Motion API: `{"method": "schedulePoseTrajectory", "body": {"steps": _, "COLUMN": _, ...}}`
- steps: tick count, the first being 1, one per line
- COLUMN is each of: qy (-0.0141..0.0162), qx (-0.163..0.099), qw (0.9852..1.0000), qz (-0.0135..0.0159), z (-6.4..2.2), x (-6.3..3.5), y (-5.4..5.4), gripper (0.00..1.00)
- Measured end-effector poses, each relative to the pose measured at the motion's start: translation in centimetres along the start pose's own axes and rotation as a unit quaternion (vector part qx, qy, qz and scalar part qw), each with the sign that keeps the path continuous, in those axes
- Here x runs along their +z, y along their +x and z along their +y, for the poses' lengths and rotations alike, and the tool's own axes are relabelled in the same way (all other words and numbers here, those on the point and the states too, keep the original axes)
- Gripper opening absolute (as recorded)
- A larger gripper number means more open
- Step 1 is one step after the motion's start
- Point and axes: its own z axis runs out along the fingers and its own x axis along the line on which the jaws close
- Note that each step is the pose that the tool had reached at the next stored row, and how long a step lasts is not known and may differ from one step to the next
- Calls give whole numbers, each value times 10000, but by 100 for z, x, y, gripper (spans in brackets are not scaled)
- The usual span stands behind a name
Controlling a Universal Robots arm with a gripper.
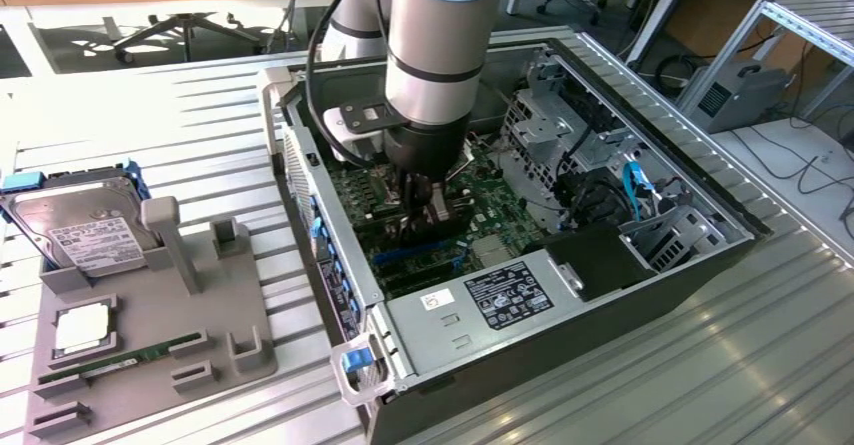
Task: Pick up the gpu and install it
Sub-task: 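Insert the gpu into the slot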
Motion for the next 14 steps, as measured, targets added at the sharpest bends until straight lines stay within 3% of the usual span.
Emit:
{"method": "schedulePoseTrajectory", "body": {"steps": 1, "qy": -36, "qx": -1, "qw": 10000, "qz": 2, "z": -1, "x": 0, "y": 0, "gripper": 27}}
{"method": "schedulePoseTrajectory", "body": {"steps": 3, "qy": -62, "qx": -2, "qw": 10000, "qz": 5, "z": 0, "x": -1, "y": 1, "gripper": 27}}
{"method": "schedulePoseTrajectory", "body": {"steps": 14, "qy": -64, "qx": -1, "qw": 10000, "qz": 6, "z": 1, "x": 33, "y": 2, "gripper": 27}}
